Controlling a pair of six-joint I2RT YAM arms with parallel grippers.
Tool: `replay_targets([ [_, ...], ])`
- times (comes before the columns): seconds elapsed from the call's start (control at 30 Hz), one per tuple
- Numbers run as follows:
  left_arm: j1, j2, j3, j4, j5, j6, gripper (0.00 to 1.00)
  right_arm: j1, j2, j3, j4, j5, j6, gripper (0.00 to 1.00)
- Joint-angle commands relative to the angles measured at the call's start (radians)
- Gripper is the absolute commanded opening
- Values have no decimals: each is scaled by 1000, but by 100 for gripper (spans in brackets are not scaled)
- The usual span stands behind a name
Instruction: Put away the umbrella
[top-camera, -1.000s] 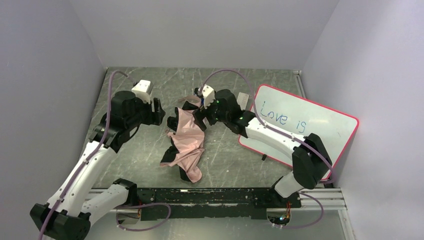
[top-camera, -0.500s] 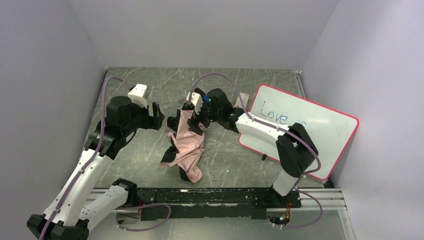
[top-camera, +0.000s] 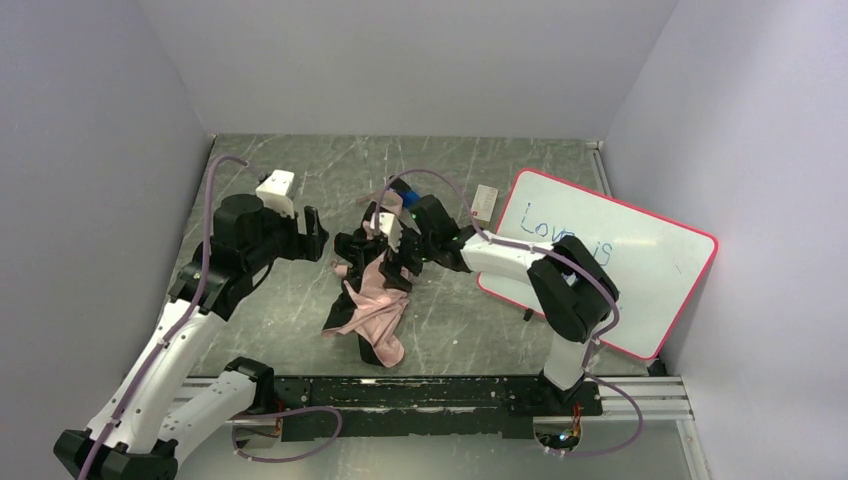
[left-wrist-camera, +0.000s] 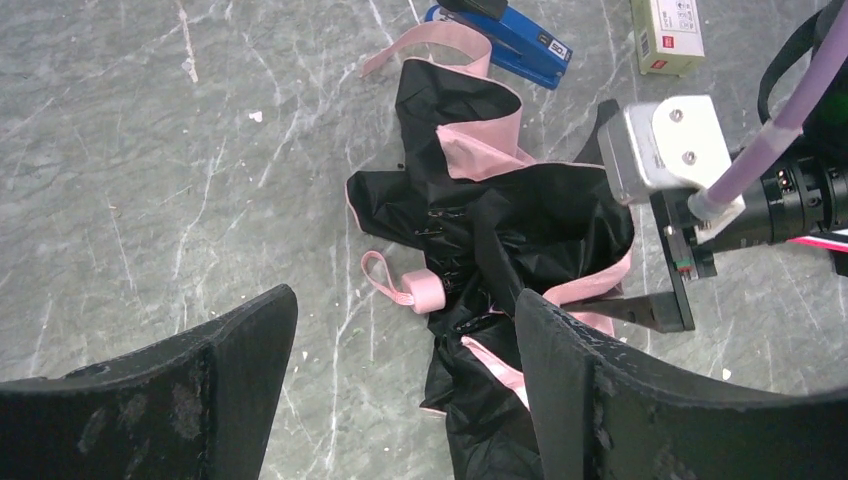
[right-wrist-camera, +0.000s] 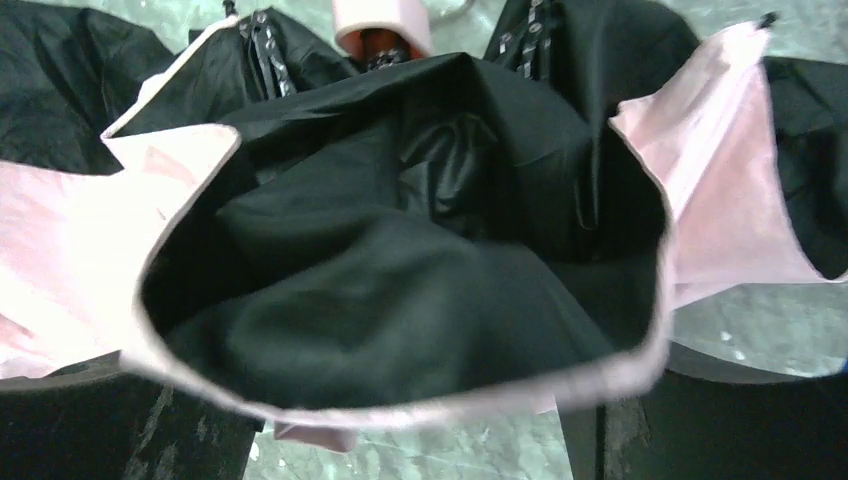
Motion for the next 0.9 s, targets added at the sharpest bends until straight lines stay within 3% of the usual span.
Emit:
replay_targets([
  [0.0,-5,15,17,-9,-17,7,83,22,3,-70,5,-15,-34,94],
  [0.47,-6,79,14,18,45,7,83,183,45,-212,191,381,-183,90],
  [0.73,-6,85,5,34,50,-4,83,276,31,-287,261,566,-250,58],
  [0.87,-6,94,12,40,59,-10,83,321,34,-343,331,688,-285,52],
])
